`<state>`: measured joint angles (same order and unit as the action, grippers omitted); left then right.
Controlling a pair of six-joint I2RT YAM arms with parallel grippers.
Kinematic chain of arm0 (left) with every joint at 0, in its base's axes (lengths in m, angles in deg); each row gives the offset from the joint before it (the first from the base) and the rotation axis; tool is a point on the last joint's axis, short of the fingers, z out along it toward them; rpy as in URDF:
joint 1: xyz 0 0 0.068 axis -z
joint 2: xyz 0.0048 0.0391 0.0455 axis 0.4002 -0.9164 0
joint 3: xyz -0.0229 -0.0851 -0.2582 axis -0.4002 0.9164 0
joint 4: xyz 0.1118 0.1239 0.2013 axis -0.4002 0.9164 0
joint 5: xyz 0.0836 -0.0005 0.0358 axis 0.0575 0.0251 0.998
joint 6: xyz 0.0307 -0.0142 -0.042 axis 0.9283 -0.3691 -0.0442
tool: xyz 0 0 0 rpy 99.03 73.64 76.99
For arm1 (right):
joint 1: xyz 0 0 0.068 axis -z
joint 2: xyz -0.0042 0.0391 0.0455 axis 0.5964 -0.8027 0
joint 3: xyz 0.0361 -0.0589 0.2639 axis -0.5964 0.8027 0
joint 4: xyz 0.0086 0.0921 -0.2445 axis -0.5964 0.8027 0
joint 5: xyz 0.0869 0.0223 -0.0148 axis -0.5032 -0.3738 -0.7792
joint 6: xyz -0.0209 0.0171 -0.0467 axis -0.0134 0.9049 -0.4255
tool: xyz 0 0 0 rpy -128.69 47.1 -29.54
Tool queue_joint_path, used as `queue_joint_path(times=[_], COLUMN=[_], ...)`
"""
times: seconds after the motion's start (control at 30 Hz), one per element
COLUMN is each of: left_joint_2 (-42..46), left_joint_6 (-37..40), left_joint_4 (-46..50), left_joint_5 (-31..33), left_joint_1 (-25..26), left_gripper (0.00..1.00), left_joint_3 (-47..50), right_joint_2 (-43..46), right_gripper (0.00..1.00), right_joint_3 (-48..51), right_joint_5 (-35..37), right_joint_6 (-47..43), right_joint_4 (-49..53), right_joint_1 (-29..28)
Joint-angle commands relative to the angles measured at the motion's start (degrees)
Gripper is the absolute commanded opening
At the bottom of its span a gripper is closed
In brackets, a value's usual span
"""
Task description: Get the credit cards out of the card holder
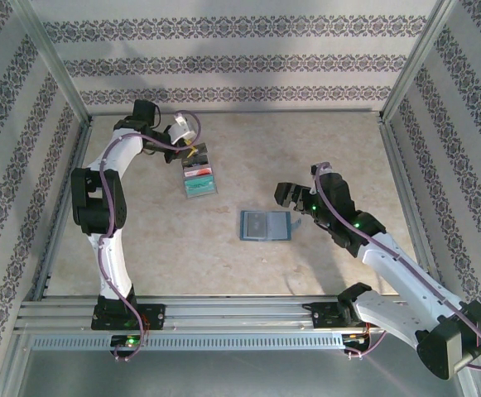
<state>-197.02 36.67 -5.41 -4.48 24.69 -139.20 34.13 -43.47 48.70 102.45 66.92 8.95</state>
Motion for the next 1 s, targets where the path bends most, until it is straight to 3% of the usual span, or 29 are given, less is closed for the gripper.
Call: queue_joint_path(times=[0.0,0.9,0.97], left_joint_2=[-1.2,-6.6,-6.4], left_joint_6=[5.3,8.9,8.5], left_joint_4=[3.1,0.6,0.3], left_joint_5=[-2.1,-0.1,-0.1], left_joint_1=[-0.9,-1.0,-1.0], left_gripper=[0.00,0.00,0.13], left_joint_3=[-1.7,-1.1,-1.1], right_joint_2=[1.0,0.4,0.2], right_gripper=[0.98,0.98,0.98], right_joint_3=[-0.1,-0.9,-0.9], right_joint_5=[2.4,4.1,3.7], right_joint_6=[0.8,0.6,0.4], right_joint_4=[0.9,2.3,2.1], right_joint_1=[-0.7,-0.7,-0.7])
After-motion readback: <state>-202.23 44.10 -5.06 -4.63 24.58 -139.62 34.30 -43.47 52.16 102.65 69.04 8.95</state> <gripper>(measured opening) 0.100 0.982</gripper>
